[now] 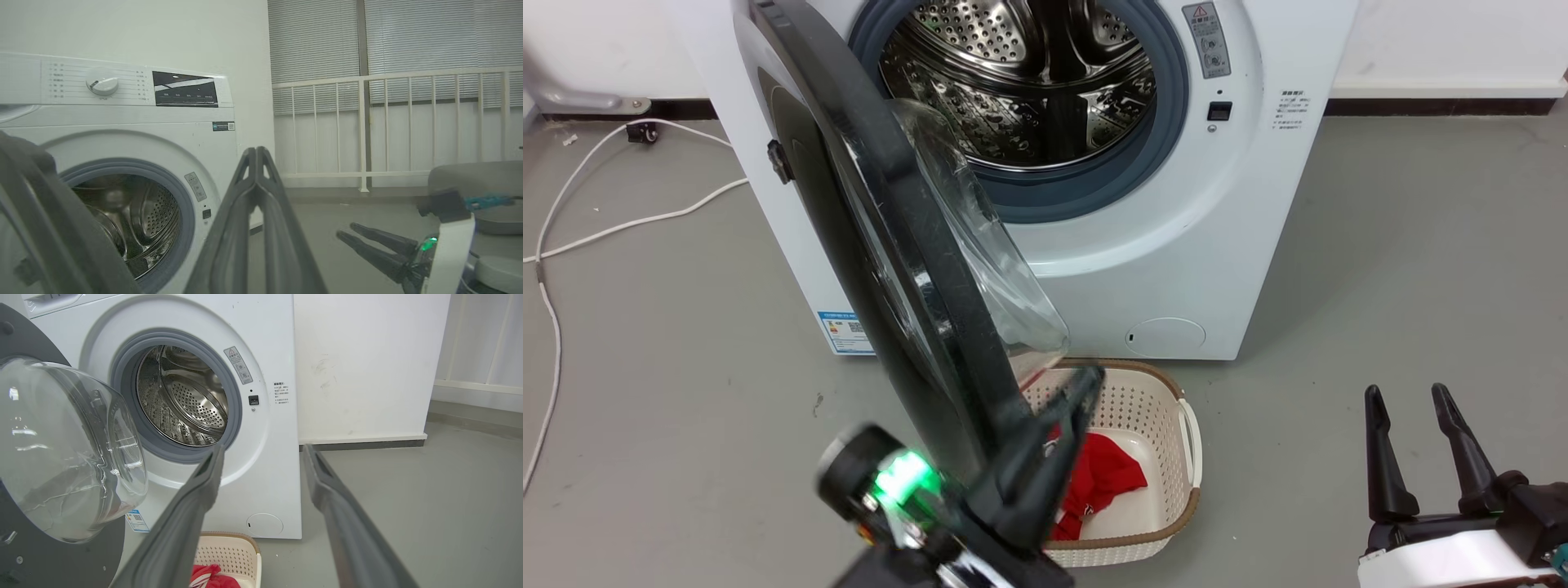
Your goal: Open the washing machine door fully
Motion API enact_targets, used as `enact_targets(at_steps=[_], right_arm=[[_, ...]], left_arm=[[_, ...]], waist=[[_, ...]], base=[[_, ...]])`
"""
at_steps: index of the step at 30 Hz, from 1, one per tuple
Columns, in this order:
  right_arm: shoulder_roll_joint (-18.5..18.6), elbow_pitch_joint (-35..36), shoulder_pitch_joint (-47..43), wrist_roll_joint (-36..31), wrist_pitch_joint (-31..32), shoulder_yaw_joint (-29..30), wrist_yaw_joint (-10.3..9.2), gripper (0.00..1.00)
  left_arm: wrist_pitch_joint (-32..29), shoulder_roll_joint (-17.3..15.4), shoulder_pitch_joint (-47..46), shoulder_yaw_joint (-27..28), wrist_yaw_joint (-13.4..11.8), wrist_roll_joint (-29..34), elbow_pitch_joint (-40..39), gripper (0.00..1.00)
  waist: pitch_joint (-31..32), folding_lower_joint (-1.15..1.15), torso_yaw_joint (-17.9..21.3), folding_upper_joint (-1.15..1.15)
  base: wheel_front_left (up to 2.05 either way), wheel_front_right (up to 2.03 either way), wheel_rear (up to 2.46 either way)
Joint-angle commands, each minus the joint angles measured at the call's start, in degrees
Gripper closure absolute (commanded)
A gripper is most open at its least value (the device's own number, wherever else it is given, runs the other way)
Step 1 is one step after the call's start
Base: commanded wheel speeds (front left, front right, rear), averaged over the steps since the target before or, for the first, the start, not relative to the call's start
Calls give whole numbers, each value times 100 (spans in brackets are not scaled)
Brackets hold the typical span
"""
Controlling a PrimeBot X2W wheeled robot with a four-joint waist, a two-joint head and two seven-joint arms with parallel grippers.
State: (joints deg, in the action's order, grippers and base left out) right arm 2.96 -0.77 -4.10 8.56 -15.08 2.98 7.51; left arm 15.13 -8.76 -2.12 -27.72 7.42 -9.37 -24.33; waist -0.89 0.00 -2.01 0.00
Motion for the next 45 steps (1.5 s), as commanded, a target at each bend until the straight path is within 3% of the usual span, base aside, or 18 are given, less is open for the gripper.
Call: enact_targets(at_steps=[1, 9, 24, 37, 45], right_arm=[[-16, -13, -53, 14, -11, -4, -4, 0], [-16, -74, -64, 56, -11, -43, -4, 0], [-16, -173, 82, 162, -11, -115, -4, 0], [-15, -191, 11, 236, -11, -101, -4, 0], [-15, -173, -69, 204, -11, -39, -3, 0]], left_arm=[[4, -59, 136, -72, 5, -36, 154, 100], [7, -283, 504, -521, -3, -185, 1610, 100], [6, 235, -392, -159, -137, -182, 2939, 100], [3, 105, -144, 319, -286, -38, 2808, 100], [-10, -59, 457, 517, -468, 72, 2317, 100]], waist=[[11, 0, -8, 0], [42, 0, -51, 0], [-79, 0, 0, 0], [-79, 0, -52, 0], [-82, 0, -603, 0]], base=[[0, 0, 0], [0, 0, 0], [0, 0, 0], [0, 0, 0], [0, 0, 0]])
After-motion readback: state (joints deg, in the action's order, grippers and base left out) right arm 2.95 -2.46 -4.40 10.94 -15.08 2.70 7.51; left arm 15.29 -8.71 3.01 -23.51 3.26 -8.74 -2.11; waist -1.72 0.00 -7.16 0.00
